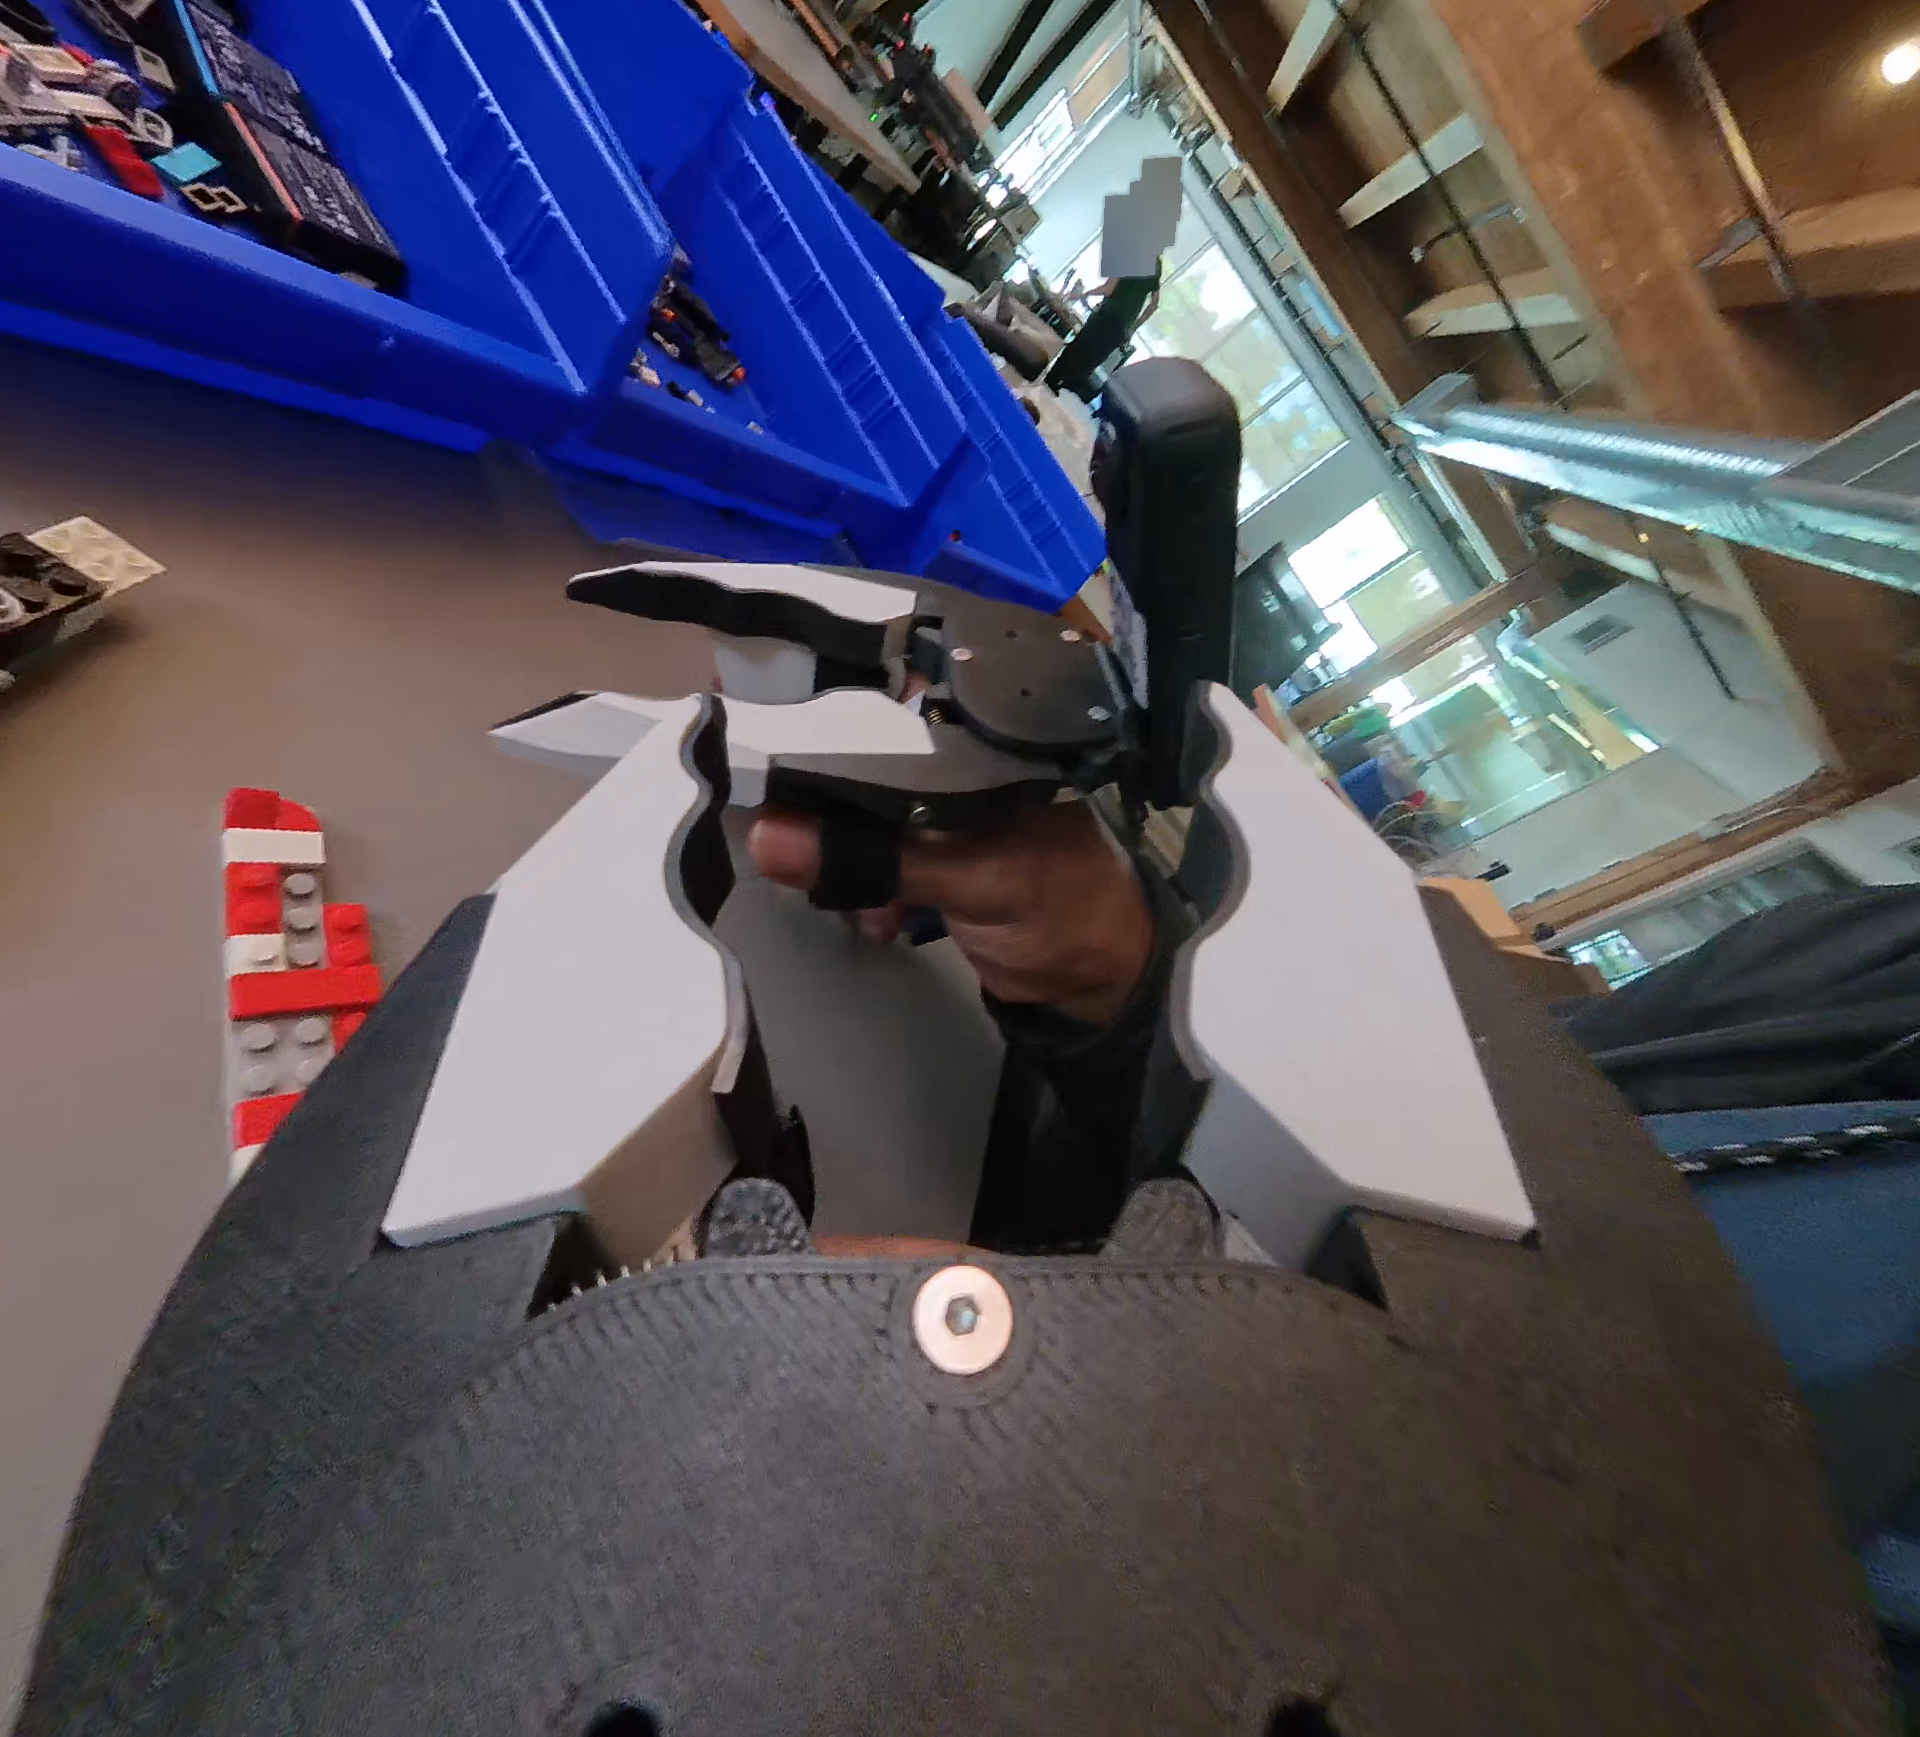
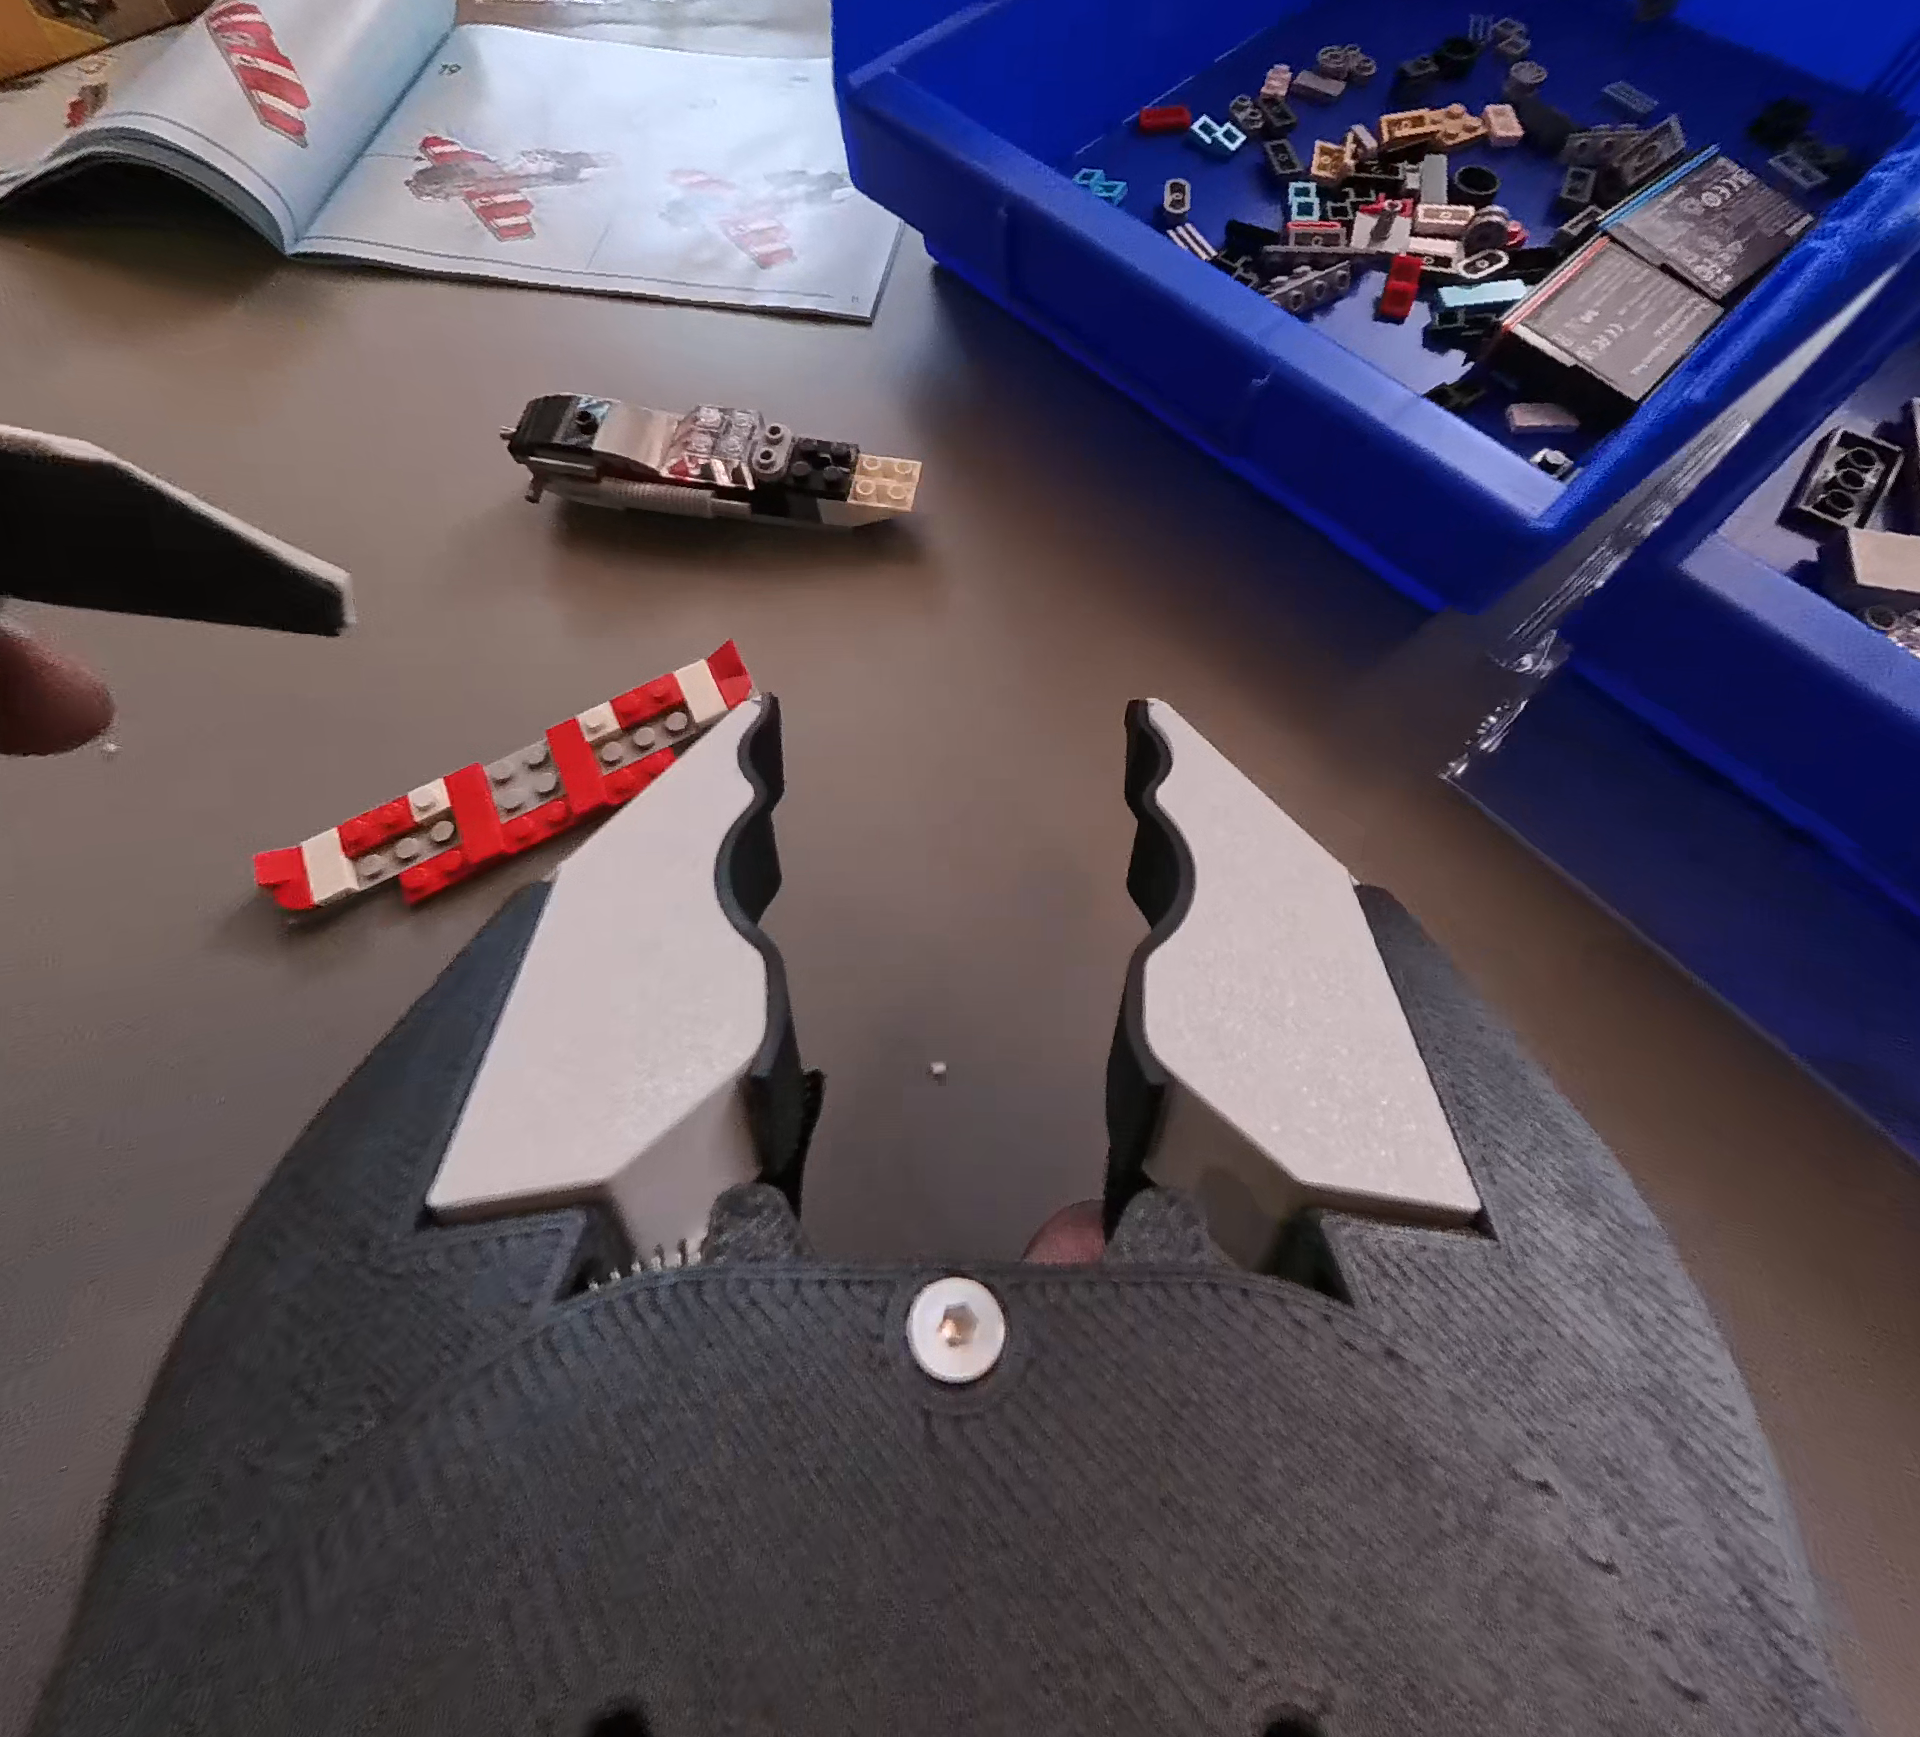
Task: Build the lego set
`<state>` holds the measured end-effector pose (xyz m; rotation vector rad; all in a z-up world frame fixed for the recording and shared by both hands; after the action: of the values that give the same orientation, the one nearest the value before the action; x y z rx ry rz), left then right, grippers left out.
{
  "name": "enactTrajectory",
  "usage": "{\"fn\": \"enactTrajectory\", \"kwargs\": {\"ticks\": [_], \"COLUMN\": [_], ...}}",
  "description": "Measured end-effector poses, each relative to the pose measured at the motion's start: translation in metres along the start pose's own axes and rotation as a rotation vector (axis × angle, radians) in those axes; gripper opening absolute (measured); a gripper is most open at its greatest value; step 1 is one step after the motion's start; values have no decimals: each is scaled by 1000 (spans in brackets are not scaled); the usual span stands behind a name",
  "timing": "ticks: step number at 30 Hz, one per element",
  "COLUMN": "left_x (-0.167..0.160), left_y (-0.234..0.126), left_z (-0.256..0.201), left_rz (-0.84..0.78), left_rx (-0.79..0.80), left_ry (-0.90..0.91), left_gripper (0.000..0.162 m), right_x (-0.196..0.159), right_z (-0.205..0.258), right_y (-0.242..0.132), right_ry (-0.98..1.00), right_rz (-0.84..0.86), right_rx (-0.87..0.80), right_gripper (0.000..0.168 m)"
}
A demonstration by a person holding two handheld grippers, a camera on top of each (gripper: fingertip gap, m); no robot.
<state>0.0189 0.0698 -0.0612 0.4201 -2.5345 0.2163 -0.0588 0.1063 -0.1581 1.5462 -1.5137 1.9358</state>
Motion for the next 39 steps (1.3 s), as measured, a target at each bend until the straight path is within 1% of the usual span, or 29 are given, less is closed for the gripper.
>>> {"fn": "enactTrajectory", "kwargs": {"ticks": [3,6,9,14,19,26,34,39], "left_x": [1,2,2,1,8,8,-4,-16], "left_y": [2,8,13,17,14,12,23,33], "left_z": [-3,-2,0,7,16,8,0,-2], "left_rz": [-17,-37,-53,-54,-66,-69,-27,13], "left_rx": [4,62,115,185,263,246,229,247], "left_ry": [5,45,63,68,76,85,90,105], "left_gripper": [93,95,96,97,98,97,98,97], "right_x": [-1,-4,0,-3,-4,-4,-5,-5], "right_z": [1,-7,-9,-9,-13,-14,-14,-15], "right_y": [5,13,17,22,34,37,37,38], "right_ry": [-33,-98,-134,-144,-192,-224,-214,-210], "right_rz": [14,38,41,77,133,150,153,155], "right_rx": [-23,-105,-145,-142,-165,-189,-186,-186], "right_gripper": [68,70,71,72,74,76,76,77]}}
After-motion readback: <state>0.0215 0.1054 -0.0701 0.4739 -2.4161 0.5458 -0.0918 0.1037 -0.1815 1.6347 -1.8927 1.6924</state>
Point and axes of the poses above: each gripper's, where its closed fingertips meet, y out along the fingers, x out of its top, z = x × y across the jaws, the point moved 1 cm from there along -y, back along the fingers, and after that the axes turned 9 degrees about -y, right-handed, at the moved point
